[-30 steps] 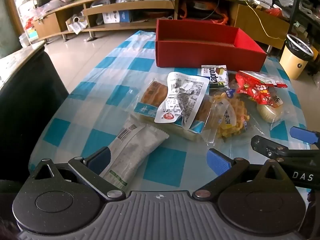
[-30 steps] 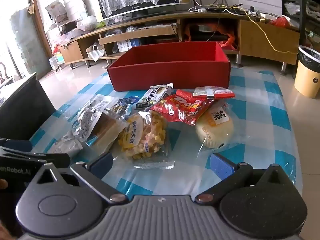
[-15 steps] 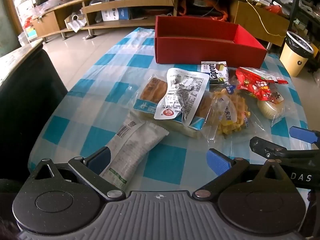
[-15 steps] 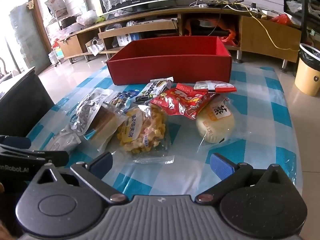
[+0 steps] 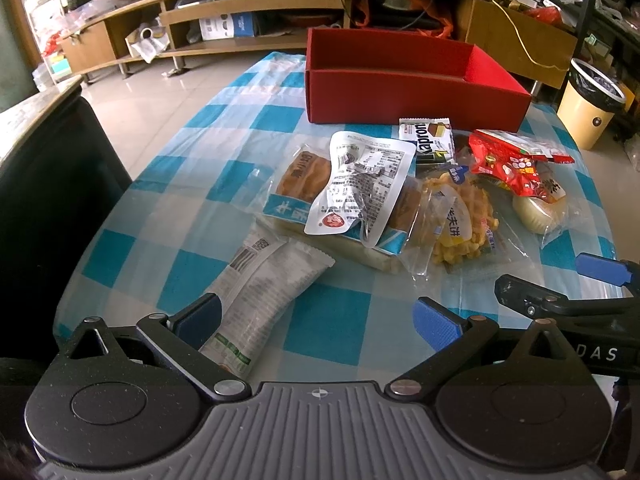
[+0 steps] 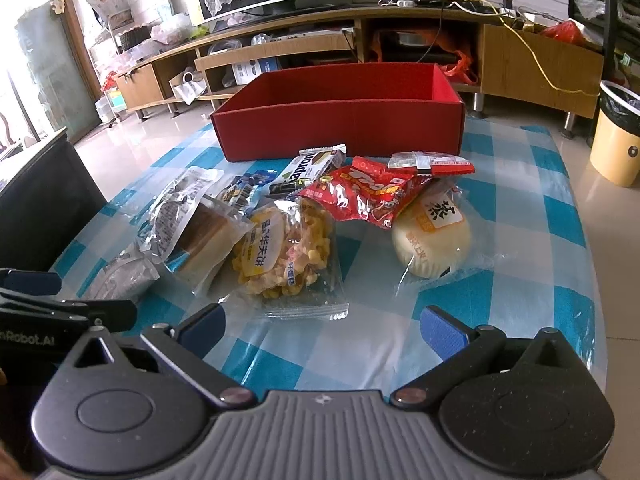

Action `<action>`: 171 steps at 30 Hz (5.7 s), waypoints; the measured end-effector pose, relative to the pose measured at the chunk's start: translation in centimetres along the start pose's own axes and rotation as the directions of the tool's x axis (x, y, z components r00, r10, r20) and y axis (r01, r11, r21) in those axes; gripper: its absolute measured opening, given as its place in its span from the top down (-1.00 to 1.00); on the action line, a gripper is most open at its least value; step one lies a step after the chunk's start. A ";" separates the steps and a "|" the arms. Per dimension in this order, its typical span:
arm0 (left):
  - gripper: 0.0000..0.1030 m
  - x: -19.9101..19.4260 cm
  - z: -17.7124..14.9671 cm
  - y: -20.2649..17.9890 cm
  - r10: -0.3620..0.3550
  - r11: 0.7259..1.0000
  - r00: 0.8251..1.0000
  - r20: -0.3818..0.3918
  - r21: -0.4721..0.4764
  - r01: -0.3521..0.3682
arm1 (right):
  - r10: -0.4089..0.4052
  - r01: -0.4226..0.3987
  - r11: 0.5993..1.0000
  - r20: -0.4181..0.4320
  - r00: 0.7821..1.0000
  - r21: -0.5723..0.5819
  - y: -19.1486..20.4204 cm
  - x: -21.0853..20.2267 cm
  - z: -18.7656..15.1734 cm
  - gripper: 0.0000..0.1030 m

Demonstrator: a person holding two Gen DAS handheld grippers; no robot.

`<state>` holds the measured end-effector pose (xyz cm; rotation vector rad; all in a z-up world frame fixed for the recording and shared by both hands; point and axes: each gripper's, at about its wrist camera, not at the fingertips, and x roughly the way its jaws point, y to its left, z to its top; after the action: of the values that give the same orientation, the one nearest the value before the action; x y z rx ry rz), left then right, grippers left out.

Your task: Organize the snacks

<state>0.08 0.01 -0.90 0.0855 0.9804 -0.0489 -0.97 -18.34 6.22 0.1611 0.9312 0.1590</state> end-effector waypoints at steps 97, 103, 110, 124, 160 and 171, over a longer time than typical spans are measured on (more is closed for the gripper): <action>-0.04 5.9 1.5 5.8 -0.153 0.985 0.969 -0.195 0.049 0.165 | 0.004 -0.012 0.995 -0.071 0.997 -0.101 7.5 4.2 7.3 -0.73; -0.06 6.0 1.7 5.5 -0.202 0.977 0.956 -0.213 0.025 0.212 | -0.042 0.029 0.992 -0.108 0.993 -0.120 10.9 6.2 8.5 -0.74; -0.10 6.0 1.5 5.9 -0.221 0.974 0.950 -0.222 -0.001 0.226 | -0.073 0.048 0.982 -0.134 0.988 -0.180 12.9 8.9 8.0 -0.55; -0.84 6.6 1.5 4.7 -0.247 0.966 0.936 -0.252 0.010 0.257 | 0.060 -0.071 0.995 -0.144 0.988 -0.068 6.2 5.3 8.2 0.25; 0.17 3.8 2.3 1.0 -0.260 0.963 0.948 -0.184 0.021 0.268 | 0.182 -0.165 0.980 -0.164 0.970 0.112 -2.7 -0.3 3.9 0.56; 0.14 5.8 1.6 -0.5 -0.233 0.965 0.937 -0.261 0.055 0.256 | 0.006 -0.001 1.000 -0.255 0.967 0.022 -4.2 2.7 2.3 0.06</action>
<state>4.59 -0.70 -4.88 0.0505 1.2410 -0.3178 2.74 -22.08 4.61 0.1649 1.1899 0.1757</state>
